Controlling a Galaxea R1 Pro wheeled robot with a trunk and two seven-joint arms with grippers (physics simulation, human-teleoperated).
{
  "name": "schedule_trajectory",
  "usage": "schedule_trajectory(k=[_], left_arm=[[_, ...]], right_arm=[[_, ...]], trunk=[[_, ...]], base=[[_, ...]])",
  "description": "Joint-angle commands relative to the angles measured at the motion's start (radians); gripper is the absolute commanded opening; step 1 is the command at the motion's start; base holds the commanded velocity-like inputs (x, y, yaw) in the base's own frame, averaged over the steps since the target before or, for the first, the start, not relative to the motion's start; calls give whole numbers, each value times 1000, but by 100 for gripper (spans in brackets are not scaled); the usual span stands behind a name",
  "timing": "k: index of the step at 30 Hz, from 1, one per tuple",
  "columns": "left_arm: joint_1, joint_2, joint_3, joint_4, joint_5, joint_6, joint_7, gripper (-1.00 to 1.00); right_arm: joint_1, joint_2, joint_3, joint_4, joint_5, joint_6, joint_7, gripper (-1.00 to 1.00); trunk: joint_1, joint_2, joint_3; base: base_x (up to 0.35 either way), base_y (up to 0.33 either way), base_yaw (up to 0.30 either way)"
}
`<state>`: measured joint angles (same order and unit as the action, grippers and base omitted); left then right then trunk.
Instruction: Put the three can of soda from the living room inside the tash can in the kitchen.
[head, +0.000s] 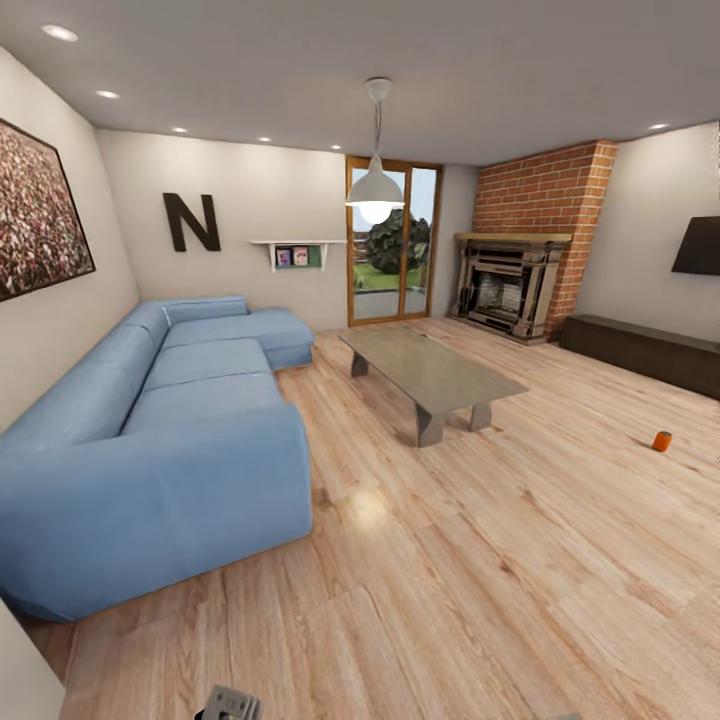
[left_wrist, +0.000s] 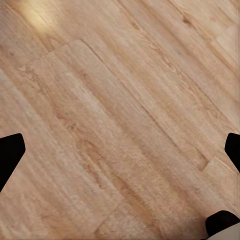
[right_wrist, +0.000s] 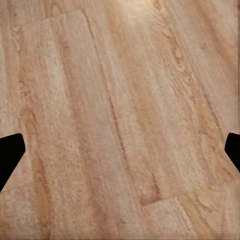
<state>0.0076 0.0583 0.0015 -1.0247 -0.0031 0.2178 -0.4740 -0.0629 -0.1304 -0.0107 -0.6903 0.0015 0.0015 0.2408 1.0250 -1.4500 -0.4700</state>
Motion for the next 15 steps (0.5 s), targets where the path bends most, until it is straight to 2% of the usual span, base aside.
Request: schedule_trajectory(k=[1, 11, 15], left_arm=[[-1, 0, 0, 0, 0, 0, 0, 100], [-1, 0, 0, 0, 0, 0, 0, 100], [-1, 0, 0, 0, 0, 0, 0, 100]], right_arm=[[0, 0, 0, 0, 1, 0, 0, 100], [0, 0, 0, 0, 1, 0, 1, 100], [0, 0, 0, 0, 1, 0, 1, 100]], trunk=[[0, 0, 0], [0, 0, 0], [0, 0, 0]], base=[[0, 0, -49], [0, 0, -24], [0, 0, -150]])
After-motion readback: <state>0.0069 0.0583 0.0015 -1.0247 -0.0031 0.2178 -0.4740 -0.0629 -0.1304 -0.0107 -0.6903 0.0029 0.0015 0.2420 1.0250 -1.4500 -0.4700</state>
